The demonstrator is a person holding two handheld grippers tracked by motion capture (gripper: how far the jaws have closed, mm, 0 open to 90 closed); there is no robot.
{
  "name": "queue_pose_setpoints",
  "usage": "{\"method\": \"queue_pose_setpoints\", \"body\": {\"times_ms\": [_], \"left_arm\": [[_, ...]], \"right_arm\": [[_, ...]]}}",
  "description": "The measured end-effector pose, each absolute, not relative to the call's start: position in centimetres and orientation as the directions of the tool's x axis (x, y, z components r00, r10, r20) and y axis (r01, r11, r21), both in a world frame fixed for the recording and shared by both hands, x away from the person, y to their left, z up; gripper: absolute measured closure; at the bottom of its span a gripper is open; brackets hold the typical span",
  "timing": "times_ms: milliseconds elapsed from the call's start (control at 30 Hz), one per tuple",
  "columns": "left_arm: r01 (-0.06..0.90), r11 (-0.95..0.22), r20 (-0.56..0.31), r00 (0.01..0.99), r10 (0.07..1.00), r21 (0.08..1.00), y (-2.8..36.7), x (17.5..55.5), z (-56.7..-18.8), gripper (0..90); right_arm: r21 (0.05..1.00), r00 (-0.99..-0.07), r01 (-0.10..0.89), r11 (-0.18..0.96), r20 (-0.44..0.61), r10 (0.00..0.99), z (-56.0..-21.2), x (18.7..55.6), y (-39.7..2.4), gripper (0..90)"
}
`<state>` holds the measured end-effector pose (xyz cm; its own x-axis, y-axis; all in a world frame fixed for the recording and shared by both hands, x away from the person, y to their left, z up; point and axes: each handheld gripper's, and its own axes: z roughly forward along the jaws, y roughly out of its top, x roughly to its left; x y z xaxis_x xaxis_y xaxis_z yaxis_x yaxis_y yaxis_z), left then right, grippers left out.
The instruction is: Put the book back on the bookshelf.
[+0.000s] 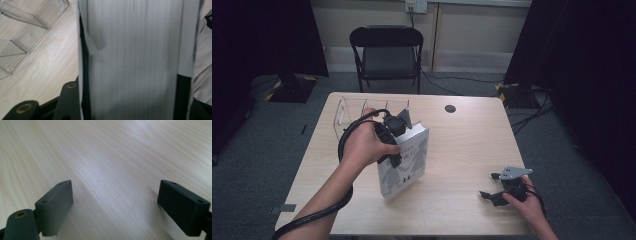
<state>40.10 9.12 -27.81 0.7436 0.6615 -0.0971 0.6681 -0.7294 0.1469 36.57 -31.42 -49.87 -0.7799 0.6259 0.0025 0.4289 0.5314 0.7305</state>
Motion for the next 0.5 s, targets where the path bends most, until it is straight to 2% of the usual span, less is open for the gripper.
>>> {"method": "queue_pose_setpoints", "body": {"times_ms": [500], "left_arm": [[0.703, -0.698, -0.105, 0.711, 0.696, 0.133, 9.92, 40.45, -27.47, 52.9]], "right_arm": [[0.73, -0.78, 0.429, 0.532, 0.003, 0.626, -49.87, 36.57, -31.42, 12.5]]}}
